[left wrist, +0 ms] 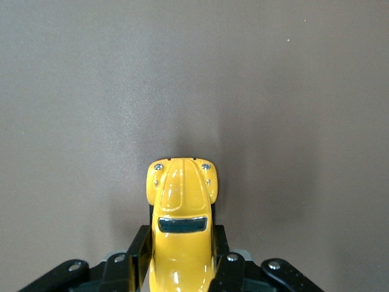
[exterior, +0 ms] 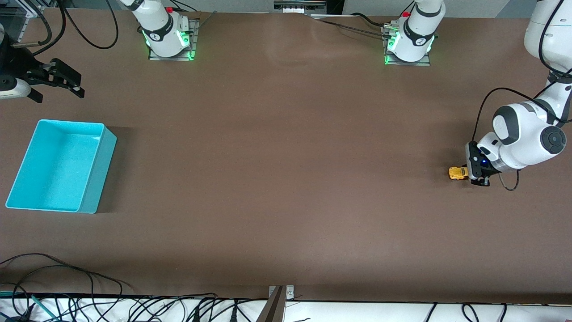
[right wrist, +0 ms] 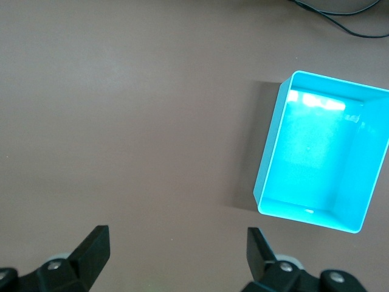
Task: Wind up and store yellow beetle car
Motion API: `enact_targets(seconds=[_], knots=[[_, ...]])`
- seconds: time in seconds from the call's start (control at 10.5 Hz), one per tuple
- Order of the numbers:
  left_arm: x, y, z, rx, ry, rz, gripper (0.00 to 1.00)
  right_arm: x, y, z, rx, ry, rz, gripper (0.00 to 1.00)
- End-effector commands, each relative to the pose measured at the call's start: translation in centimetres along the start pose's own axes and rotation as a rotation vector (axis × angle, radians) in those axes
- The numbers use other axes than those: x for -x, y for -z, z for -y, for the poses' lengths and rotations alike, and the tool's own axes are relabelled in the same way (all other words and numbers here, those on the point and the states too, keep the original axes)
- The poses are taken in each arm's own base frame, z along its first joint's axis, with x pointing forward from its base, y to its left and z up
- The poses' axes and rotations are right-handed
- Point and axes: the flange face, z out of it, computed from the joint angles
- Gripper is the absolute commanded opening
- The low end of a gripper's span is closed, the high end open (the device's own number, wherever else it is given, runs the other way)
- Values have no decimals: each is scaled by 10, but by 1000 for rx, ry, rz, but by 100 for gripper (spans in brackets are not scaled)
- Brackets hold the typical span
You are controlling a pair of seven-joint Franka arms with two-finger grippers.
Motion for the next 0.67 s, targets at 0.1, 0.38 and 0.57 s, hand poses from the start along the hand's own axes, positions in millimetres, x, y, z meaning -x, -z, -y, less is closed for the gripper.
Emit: enact_targets(seconds=[0.1, 0.38, 0.57], knots=[[12, -27, 4, 11, -20, 1, 14, 3, 6, 0, 13, 8, 4, 100], [13, -23, 5, 6, -18, 1, 91, 3, 6, 0, 13, 8, 4, 100], [10, -8, 5, 20, -18, -3, 100, 3, 6, 0, 13, 8, 4, 100]])
